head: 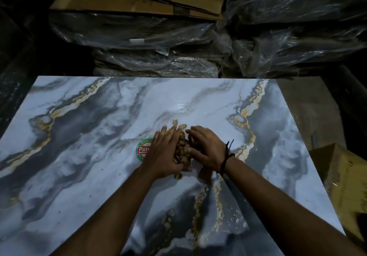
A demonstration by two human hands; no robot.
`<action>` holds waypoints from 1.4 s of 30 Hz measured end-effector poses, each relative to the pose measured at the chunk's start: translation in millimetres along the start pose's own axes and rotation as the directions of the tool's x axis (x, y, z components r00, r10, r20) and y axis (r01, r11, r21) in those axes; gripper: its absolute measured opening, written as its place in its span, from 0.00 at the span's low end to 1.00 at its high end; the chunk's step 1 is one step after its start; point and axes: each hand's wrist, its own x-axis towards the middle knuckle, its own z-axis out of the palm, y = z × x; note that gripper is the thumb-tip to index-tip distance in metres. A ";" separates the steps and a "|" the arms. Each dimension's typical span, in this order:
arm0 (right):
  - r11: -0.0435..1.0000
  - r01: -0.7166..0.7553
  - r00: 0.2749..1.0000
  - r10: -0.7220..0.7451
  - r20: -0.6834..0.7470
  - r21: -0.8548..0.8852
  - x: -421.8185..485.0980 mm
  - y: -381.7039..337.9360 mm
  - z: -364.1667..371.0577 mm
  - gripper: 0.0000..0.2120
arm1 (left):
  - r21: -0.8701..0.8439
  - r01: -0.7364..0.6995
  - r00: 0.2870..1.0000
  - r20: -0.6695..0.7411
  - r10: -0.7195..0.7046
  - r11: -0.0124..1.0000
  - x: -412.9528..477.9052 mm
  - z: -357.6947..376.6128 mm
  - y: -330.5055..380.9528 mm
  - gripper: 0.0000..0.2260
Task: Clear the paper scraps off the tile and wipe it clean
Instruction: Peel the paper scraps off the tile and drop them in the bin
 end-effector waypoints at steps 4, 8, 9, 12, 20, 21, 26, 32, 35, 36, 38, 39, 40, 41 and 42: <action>1.000 -0.010 1.000 0.010 0.018 -0.017 -18.4 -2.1 -6.1 0.43 | 0.030 -0.087 0.995 0.056 0.085 0.996 -17.0 -4.1 -3.4 0.58; 0.988 0.097 0.986 -0.079 0.147 -0.122 -38.3 3.3 -15.0 0.61 | 0.122 -0.132 0.991 0.022 0.130 0.984 -24.5 -8.4 -8.0 0.59; 0.984 0.106 0.981 -0.080 0.177 -0.145 -42.4 2.8 -16.2 0.63 | 0.132 -0.128 0.992 0.000 0.129 0.983 -21.8 -10.1 -10.5 0.59; 0.974 0.145 0.969 -0.104 0.226 -0.172 -49.9 -0.1 -15.8 0.65 | 0.091 -0.077 0.995 -0.063 0.083 0.993 -1.9 -15.2 -16.3 0.54; 0.985 -0.036 0.984 0.064 0.165 -0.169 -47.1 -5.5 -6.6 0.63 | -0.016 -0.106 0.994 -0.035 0.106 0.994 34.8 -0.8 5.7 0.42; 0.986 -0.058 0.986 0.081 0.147 -0.154 -44.3 -7.6 -3.7 0.62 | -0.077 -0.103 0.994 -0.055 0.099 0.992 30.2 1.6 10.0 0.40; 0.996 -0.059 0.998 0.059 -0.005 -0.072 -37.0 -23.3 11.3 0.53 | -0.442 -0.003 0.988 -0.139 -0.065 0.897 -1.5 17.7 34.7 0.40; 1.000 -0.013 0.998 0.012 -0.062 -0.028 -38.3 -22.3 16.8 0.48 | -0.497 0.011 0.953 -0.258 -0.160 0.868 -18.9 17.7 36.1 0.33; 0.998 0.022 0.999 -0.023 -0.025 -0.059 -34.4 -15.6 14.7 0.48 | -0.354 0.064 0.905 -0.373 -0.204 0.933 -31.3 21.9 35.6 0.27; 0.997 0.034 0.999 -0.034 0.003 -0.072 -32.6 -14.4 12.7 0.48 | -0.329 0.080 0.893 -0.396 -0.215 0.941 -35.0 23.3 37.7 0.26; 0.995 0.050 0.997 -0.045 0.062 -0.087 -28.7 -13.0 7.6 0.47 | -0.261 0.132 0.868 -0.435 -0.239 0.956 -39.1 26.5 41.5 0.28; 0.995 0.055 0.995 -0.048 0.088 -0.086 -26.5 -12.7 5.2 0.46 | -0.229 0.173 0.861 -0.436 -0.260 0.958 -38.5 27.1 43.3 0.29; 0.995 0.059 0.993 -0.050 0.107 -0.076 -24.7 -11.8 3.7 0.44 | -0.218 0.202 0.867 -0.414 -0.277 0.955 -36.4 27.8 45.0 0.30; 0.997 0.060 0.991 -0.053 0.122 -0.058 -23.4 -10.3 3.3 0.42 | -0.231 0.204 0.885 -0.373 -0.280 0.951 -34.2 29.0 47.1 0.32; 0.998 0.056 0.990 -0.051 0.133 -0.037 -22.8 -9.6 3.2 0.40 | -0.264 0.190 0.903 -0.330 -0.274 0.946 -32.6 30.6 49.8 0.35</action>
